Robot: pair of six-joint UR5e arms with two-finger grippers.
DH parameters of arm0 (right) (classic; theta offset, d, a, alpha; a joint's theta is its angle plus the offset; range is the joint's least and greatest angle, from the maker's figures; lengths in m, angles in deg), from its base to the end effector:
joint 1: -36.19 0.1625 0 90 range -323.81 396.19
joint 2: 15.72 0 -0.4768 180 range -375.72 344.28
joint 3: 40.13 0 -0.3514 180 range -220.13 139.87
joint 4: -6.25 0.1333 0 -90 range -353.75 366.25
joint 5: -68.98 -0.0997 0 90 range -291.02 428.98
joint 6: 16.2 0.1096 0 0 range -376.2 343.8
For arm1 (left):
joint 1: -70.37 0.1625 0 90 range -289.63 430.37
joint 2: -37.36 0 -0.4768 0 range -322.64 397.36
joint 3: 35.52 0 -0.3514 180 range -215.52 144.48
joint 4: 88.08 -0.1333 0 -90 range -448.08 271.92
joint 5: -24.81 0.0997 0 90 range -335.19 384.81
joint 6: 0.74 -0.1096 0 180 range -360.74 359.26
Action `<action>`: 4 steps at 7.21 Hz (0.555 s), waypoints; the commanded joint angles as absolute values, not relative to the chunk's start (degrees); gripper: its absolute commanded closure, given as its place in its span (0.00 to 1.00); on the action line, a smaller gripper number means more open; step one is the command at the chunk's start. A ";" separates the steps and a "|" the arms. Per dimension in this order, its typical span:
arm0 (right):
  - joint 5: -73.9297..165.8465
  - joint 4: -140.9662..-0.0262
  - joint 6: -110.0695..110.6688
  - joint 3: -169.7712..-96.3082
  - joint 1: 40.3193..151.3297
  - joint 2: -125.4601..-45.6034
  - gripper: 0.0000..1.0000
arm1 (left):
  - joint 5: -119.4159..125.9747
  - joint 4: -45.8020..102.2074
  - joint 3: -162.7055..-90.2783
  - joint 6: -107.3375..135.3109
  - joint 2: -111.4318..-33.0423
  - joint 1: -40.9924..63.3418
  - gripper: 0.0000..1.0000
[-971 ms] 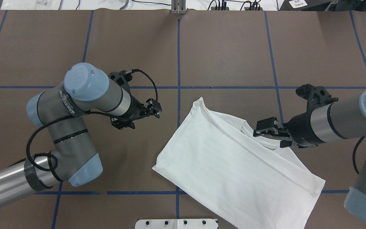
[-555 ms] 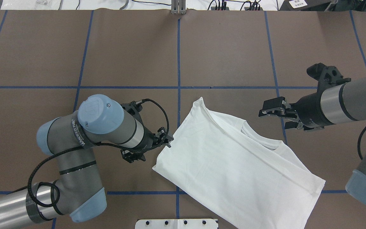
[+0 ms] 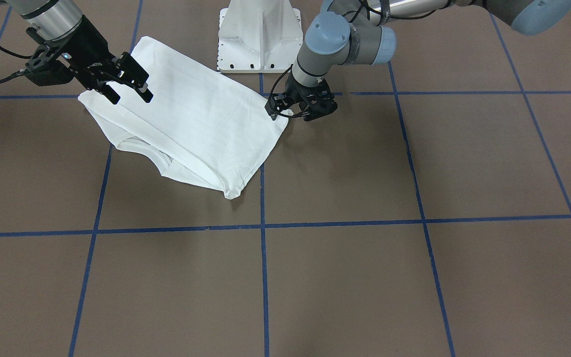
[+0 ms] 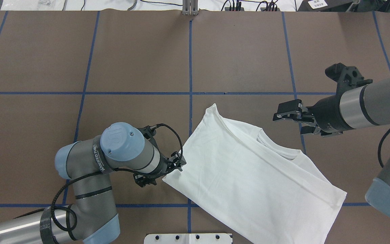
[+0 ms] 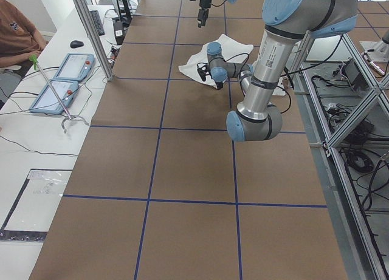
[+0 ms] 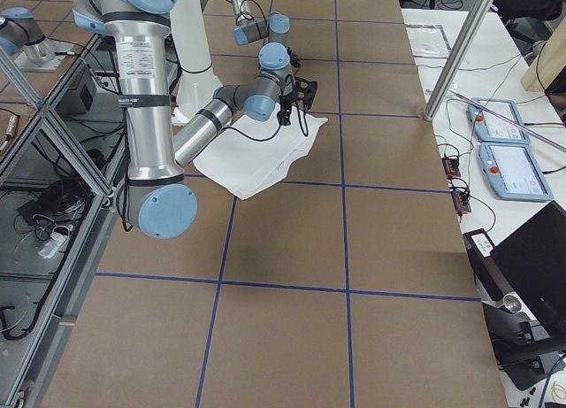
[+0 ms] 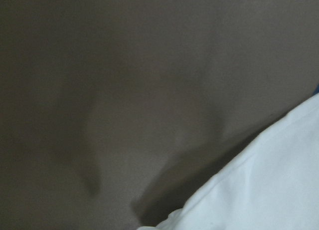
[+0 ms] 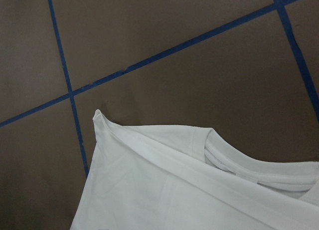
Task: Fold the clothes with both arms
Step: 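Grasp the bundle's corner nearest the left gripper with the left gripper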
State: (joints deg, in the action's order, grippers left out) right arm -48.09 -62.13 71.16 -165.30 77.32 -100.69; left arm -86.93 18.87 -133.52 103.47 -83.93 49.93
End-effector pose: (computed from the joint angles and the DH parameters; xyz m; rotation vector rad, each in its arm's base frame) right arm -0.2790 -0.3544 0.3689 -0.0004 -1.1432 0.3429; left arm 0.5857 -0.3172 0.3211 -0.2965 0.9914 -0.3641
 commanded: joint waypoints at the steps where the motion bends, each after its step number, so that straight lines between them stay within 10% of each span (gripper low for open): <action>1: -48.18 -62.13 71.16 -165.29 77.33 -100.63 0.00 | -86.90 19.06 -133.34 103.41 -84.02 50.94 0.01; 4: -48.18 -62.22 71.16 -165.20 77.50 -100.71 0.00 | -86.90 19.06 -133.43 103.41 -84.46 51.39 0.18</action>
State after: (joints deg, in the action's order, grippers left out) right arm -48.15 -62.15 71.16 -165.22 77.43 -100.64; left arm -86.90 19.06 -133.36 103.45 -84.25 51.27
